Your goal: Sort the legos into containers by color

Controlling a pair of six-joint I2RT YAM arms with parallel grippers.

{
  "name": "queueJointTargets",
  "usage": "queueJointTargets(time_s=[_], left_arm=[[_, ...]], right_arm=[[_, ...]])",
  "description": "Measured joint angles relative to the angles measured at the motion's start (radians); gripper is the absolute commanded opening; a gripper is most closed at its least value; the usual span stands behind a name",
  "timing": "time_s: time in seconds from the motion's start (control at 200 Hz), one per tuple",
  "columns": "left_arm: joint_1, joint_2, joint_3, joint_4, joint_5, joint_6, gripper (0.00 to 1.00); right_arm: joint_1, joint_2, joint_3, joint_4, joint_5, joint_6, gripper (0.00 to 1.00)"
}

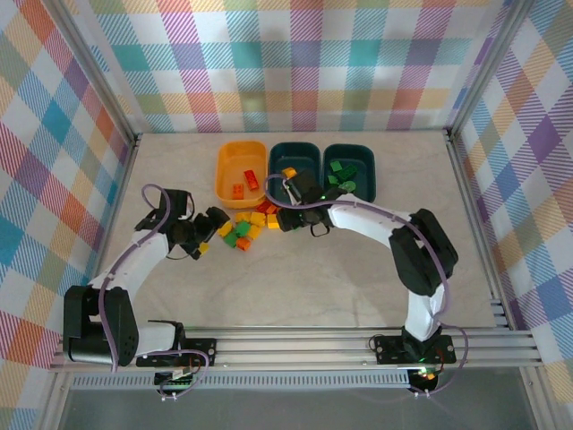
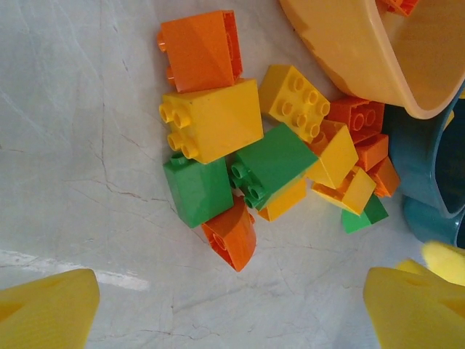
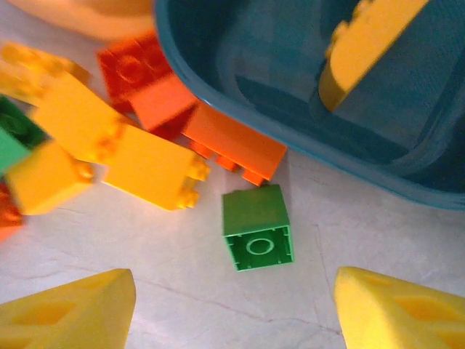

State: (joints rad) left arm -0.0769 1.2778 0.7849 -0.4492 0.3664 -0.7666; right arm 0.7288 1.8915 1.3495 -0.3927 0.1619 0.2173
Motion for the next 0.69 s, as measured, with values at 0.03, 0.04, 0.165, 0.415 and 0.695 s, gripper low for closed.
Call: queueJointTargets(time_s=[0.03,0.04,0.165,0.415,0.695], left_arm=[[0.000,-0.002,-0.004,0.002,0.006,0.000,0.94],[0.000,-0.002,-0.005,0.002,0.008,0.000,0.94],[0.000,-0.006,-0.028,0.000,0.021,-0.001,0.94],[0.000,-0.006,-0.040,0.000,0.034,-0.003,0.94],[0.000,-0.011,-0.041,0.000,0.037,-0.003,0.94]], right_arm=[[0.000,0.019,0.002,-0.001,0.006,-0.008,0.76],[-0.001,0.027,0.003,-0.002,0.007,-0.011,0.76],[-0.001,0.097,0.037,-0.019,0.022,-0.033,0.76],[-0.001,0.174,0.099,-0.021,0.033,-0.054,0.64],[-0.001,0.191,0.114,-0.019,0.040,-0.071,0.40]])
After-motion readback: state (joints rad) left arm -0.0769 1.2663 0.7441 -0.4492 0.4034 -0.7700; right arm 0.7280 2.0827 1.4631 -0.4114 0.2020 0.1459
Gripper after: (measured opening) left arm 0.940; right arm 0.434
